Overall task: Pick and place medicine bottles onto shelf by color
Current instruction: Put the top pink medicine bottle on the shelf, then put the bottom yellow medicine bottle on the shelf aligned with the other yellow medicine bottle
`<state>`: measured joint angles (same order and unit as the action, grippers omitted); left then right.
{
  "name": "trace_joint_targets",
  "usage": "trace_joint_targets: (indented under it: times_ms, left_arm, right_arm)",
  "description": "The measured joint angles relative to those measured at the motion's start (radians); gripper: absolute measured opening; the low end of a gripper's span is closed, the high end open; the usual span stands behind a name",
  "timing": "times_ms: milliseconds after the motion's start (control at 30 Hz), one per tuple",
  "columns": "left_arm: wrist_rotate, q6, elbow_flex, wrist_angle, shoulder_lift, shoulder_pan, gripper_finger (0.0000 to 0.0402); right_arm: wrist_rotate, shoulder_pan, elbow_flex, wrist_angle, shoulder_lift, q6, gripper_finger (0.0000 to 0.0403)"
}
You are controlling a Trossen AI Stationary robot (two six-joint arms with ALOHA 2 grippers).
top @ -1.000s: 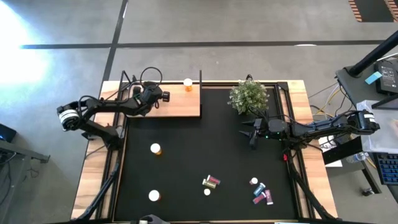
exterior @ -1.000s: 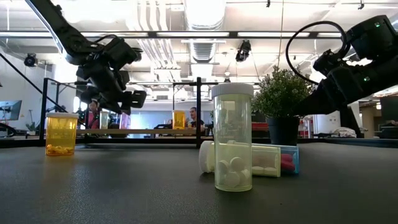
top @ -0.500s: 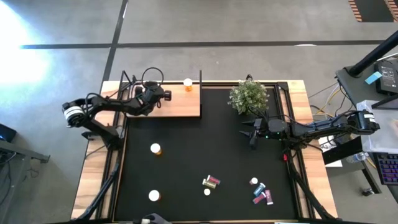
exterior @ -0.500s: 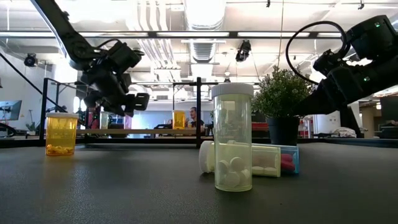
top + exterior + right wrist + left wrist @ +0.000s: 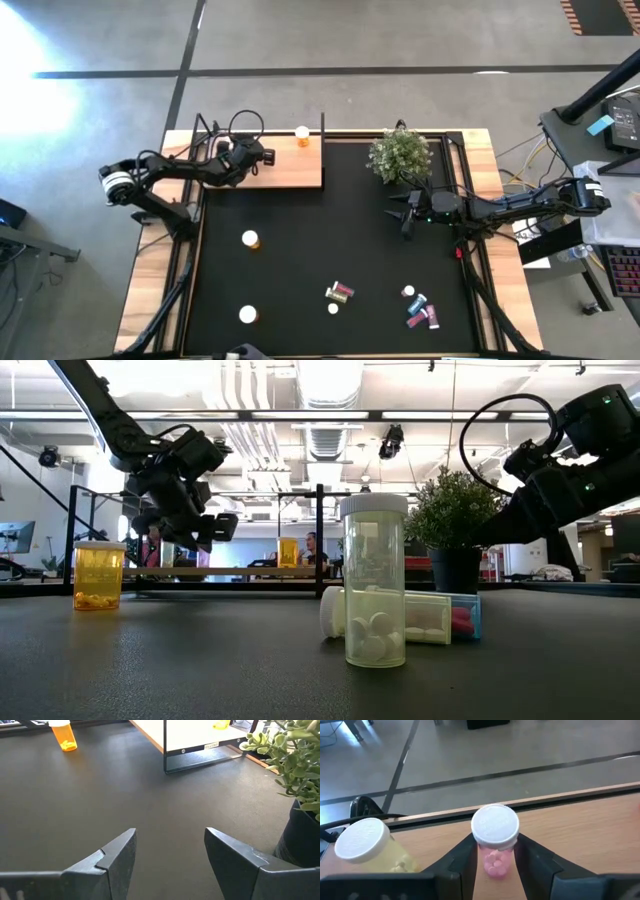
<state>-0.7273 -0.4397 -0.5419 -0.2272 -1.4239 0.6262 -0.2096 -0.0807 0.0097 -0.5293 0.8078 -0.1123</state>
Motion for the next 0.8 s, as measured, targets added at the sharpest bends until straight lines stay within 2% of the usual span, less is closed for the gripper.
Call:
trace_joint_targets:
  times_ms: [300,633,800]
  left_arm:
    - [0.002,0.000,0.000,0.012,0.008,0.000,0.0154]
    - [0.015,0.014,-0.001,0.056,0.135,0.000,0.0157]
    - [0.059,0.114,-0.002,0.055,0.190,-0.001,0.0157]
  right_arm:
    - [0.000,0.000,0.000,0.000,0.000,0.000,0.0224]
    - [0.000,0.000,0.000,0.000,0.000,0.000,0.0224]
    - [0.000,0.000,0.000,0.000,0.000,0.000,0.0224]
